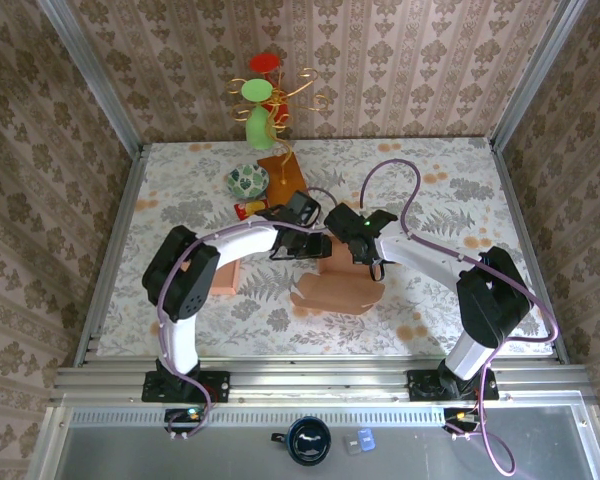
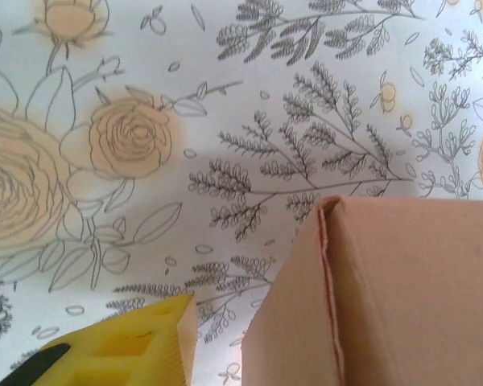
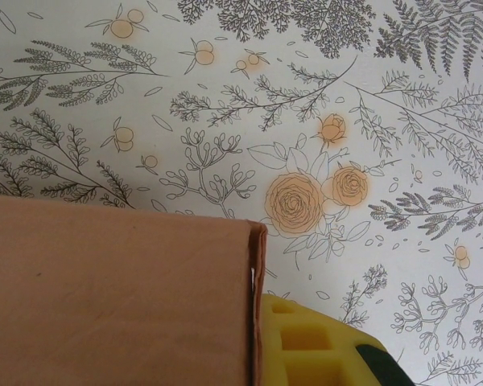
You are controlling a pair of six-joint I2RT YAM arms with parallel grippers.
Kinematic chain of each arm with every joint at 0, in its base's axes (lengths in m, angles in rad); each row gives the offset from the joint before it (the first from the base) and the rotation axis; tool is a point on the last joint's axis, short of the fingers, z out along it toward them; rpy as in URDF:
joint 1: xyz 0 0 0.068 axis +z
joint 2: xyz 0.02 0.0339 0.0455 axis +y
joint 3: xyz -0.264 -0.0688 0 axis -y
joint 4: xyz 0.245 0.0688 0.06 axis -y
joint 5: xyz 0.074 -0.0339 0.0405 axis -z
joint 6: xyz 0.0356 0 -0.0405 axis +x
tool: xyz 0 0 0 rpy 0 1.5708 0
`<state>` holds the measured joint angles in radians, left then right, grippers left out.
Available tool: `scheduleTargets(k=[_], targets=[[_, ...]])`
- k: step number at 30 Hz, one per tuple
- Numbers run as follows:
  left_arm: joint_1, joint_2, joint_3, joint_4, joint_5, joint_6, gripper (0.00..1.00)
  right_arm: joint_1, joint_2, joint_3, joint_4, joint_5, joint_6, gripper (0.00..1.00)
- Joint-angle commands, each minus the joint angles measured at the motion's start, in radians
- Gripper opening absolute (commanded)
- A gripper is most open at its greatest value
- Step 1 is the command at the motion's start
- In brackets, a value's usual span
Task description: Fold the paper box
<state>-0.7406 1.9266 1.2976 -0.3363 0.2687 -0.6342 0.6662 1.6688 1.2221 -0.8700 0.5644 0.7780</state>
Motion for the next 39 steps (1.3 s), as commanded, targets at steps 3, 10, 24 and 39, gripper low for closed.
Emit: scheduleTargets(k=[3,10,24,39], targets=[[0.018,0.026,0.045,-0.023,-0.064,0.024,0.38,0.001,0.016,0.022,-0.038,0.003,-0.006,0.00],[0.015,0.032,0.045,-0.032,-0.116,0.028,0.14,-0.009,0.020,0.026,-0.032,-0.010,-0.012,0.00],[-0.004,-0.031,0.045,-0.090,-0.185,0.014,0.27,-0.014,0.039,0.033,-0.026,-0.034,-0.014,0.00],[0.023,-0.044,0.069,-0.036,-0.038,0.057,0.36,-0.024,0.043,0.037,-0.032,-0.066,-0.001,0.00]])
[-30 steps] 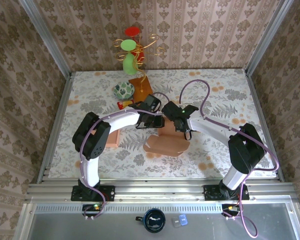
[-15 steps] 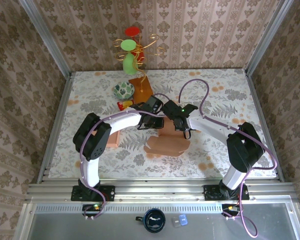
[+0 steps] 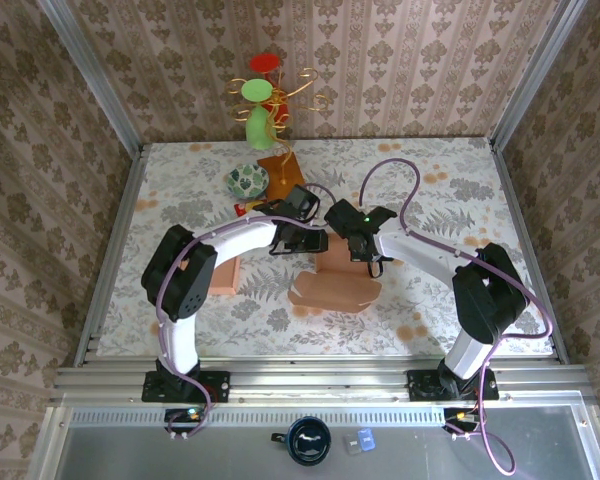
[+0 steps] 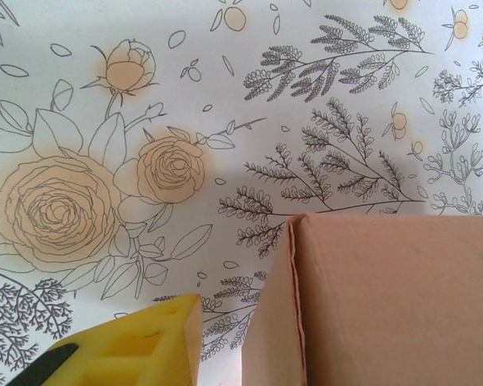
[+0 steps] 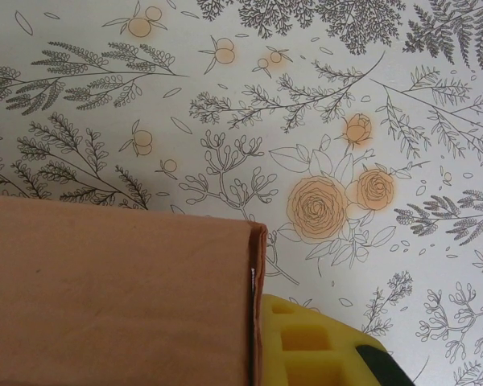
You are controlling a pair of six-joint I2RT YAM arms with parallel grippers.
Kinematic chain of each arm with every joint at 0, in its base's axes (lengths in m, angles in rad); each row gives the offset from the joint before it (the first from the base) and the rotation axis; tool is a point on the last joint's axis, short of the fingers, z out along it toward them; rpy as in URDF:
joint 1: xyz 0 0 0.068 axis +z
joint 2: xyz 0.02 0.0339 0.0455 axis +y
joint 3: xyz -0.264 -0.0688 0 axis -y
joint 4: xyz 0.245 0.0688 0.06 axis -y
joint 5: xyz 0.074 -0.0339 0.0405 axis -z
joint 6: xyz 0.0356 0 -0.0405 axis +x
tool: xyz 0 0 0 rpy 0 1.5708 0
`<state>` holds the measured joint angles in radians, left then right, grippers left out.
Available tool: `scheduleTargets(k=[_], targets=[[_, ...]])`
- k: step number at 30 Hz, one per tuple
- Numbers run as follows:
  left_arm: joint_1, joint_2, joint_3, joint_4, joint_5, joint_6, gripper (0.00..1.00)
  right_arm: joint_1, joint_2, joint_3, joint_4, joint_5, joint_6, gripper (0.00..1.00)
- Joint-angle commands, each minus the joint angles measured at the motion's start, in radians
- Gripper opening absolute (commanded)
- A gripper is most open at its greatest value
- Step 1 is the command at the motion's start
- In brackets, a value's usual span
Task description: Fold the paper box
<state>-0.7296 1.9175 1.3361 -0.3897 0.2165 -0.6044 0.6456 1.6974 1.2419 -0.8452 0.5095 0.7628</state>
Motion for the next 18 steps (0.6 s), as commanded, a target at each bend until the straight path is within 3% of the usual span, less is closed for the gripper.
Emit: scheduleTargets(k=[1,4,8,18], targets=[[0.013,-0.034,0.029,0.018,0.011,0.027,0.36,-0.004,0.015,0.015,-0.056,-0.014,0.014,0.00],[0.014,-0.032,0.031,0.017,-0.006,0.035,0.33,-0.005,0.016,0.014,-0.056,-0.024,0.016,0.00],[0.011,-0.007,0.037,-0.011,-0.038,0.050,0.16,-0.007,0.018,0.014,-0.054,-0.031,0.019,0.00],[-0.037,0.043,0.046,-0.126,-0.240,0.051,0.00,-0.006,0.034,0.029,-0.058,-0.053,0.034,0.00]])
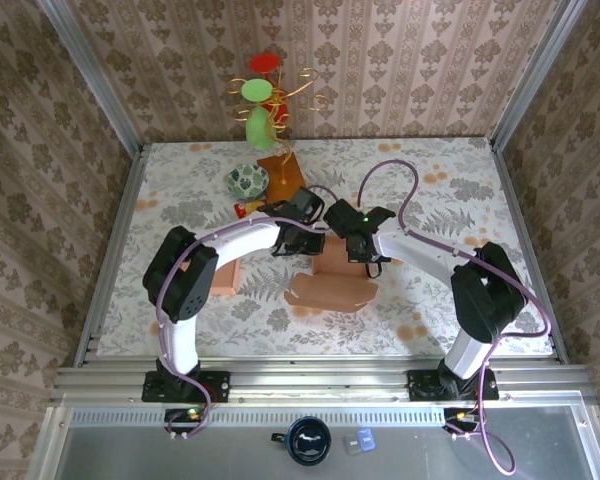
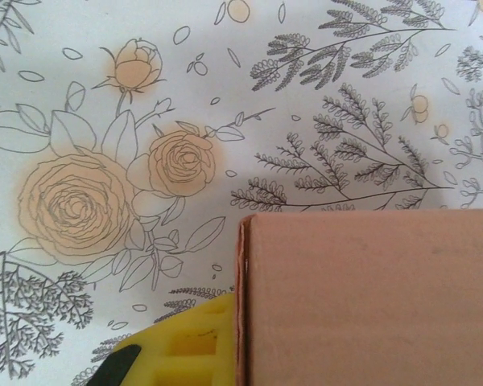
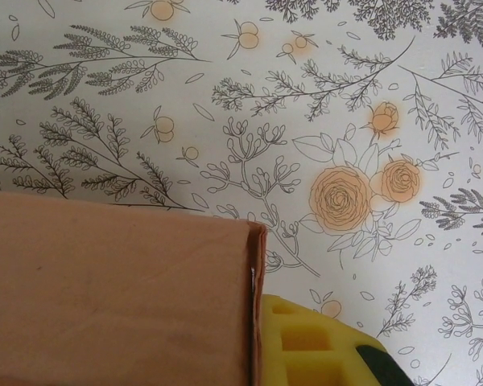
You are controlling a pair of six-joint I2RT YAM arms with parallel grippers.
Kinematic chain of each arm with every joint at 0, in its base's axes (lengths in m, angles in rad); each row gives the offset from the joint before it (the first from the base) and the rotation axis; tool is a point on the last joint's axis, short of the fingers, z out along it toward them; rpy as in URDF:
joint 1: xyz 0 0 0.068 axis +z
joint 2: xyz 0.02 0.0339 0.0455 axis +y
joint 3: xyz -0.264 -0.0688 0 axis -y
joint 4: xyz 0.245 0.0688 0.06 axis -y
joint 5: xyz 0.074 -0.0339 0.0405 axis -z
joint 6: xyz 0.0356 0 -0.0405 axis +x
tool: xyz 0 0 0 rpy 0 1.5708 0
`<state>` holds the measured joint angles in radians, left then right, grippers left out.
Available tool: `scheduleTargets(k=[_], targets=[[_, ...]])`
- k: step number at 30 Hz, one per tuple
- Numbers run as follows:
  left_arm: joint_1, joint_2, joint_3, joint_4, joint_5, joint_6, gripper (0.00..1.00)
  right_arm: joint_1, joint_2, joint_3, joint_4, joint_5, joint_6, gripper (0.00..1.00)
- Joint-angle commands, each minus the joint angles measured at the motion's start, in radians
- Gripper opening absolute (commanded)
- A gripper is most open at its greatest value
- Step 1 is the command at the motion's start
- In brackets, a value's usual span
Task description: Fold the paper box
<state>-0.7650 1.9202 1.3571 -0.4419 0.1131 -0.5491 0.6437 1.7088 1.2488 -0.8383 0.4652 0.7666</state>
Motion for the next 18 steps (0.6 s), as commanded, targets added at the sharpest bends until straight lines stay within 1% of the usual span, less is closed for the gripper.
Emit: scheduleTargets(k=[1,4,7,10,13,15,18], targets=[[-0.008,0.049,0.031,-0.089,-0.157,-0.009,0.00,-0.005,0.025,0.024,-0.069,-0.008,0.034,0.00],[-0.023,0.067,0.040,-0.117,-0.193,-0.017,0.03,-0.003,0.033,0.030,-0.070,-0.007,0.034,0.00],[-0.032,0.068,0.039,-0.126,-0.205,-0.014,0.05,-0.003,0.035,0.033,-0.074,-0.008,0.035,0.00],[-0.033,0.054,0.041,-0.127,-0.205,-0.001,0.10,-0.003,0.035,0.035,-0.076,-0.007,0.035,0.00],[-0.040,0.028,0.057,-0.127,-0.199,0.019,0.18,-0.003,0.040,0.037,-0.076,-0.007,0.037,0.00],[-0.042,0.008,0.058,-0.107,-0.170,0.033,0.24,-0.003,0.041,0.037,-0.076,-0.009,0.038,0.00],[-0.040,-0.019,0.046,-0.063,-0.064,0.049,0.33,-0.004,0.046,0.041,-0.078,-0.012,0.039,0.00]])
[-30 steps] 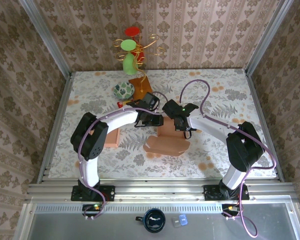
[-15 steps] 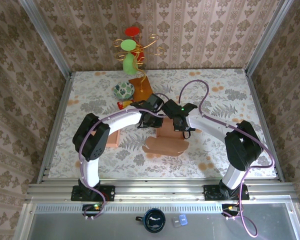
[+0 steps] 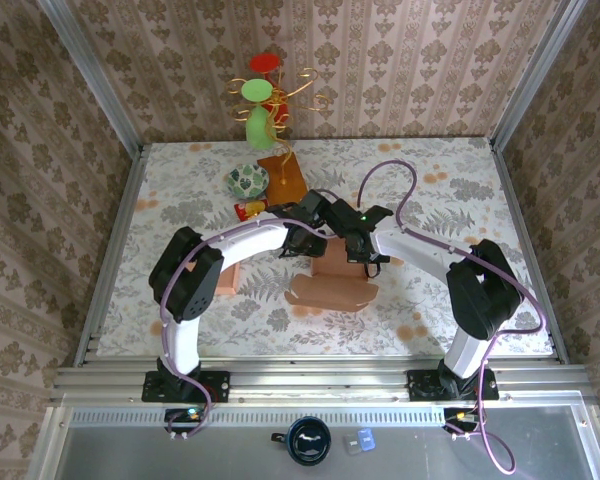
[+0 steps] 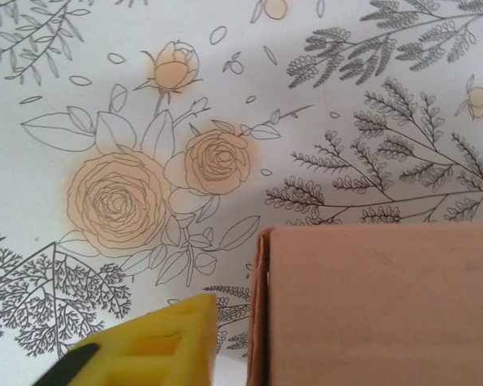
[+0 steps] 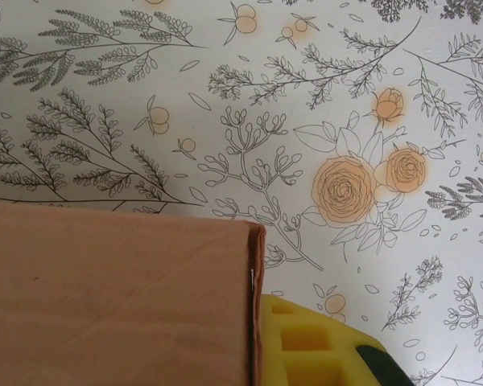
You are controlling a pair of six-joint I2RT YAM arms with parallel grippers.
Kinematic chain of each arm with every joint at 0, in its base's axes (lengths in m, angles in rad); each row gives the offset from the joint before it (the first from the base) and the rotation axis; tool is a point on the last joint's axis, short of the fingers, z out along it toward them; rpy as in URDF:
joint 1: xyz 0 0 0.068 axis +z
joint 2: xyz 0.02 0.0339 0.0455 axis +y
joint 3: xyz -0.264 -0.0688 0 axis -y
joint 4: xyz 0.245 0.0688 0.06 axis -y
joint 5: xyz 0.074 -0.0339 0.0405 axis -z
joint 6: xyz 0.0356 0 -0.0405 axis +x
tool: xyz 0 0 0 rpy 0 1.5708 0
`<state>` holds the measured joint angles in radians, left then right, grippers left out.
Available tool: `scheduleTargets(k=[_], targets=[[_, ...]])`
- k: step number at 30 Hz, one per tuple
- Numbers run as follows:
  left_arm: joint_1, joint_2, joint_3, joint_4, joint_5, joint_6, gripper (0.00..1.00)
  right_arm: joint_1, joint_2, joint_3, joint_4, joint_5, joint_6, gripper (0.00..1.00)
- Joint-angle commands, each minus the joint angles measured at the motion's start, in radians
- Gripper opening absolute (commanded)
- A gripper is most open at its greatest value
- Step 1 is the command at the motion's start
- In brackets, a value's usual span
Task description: Fold the paper box
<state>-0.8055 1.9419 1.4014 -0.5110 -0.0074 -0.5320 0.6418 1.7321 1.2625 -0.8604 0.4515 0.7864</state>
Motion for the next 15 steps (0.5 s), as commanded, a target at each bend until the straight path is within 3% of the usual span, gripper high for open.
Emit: scheduleTargets(k=[1,7,15], targets=[[0.000,-0.056,-0.013,0.045,0.097,0.038,0.35,-0.002,0.025,0.029,-0.057,0.002,0.017,0.00],[0.013,-0.113,-0.075,0.138,0.234,0.038,0.40,-0.007,0.030,0.032,-0.062,-0.005,0.014,0.00],[0.059,-0.112,-0.096,0.093,0.212,0.028,0.38,-0.011,0.027,0.022,-0.054,-0.012,0.015,0.00]])
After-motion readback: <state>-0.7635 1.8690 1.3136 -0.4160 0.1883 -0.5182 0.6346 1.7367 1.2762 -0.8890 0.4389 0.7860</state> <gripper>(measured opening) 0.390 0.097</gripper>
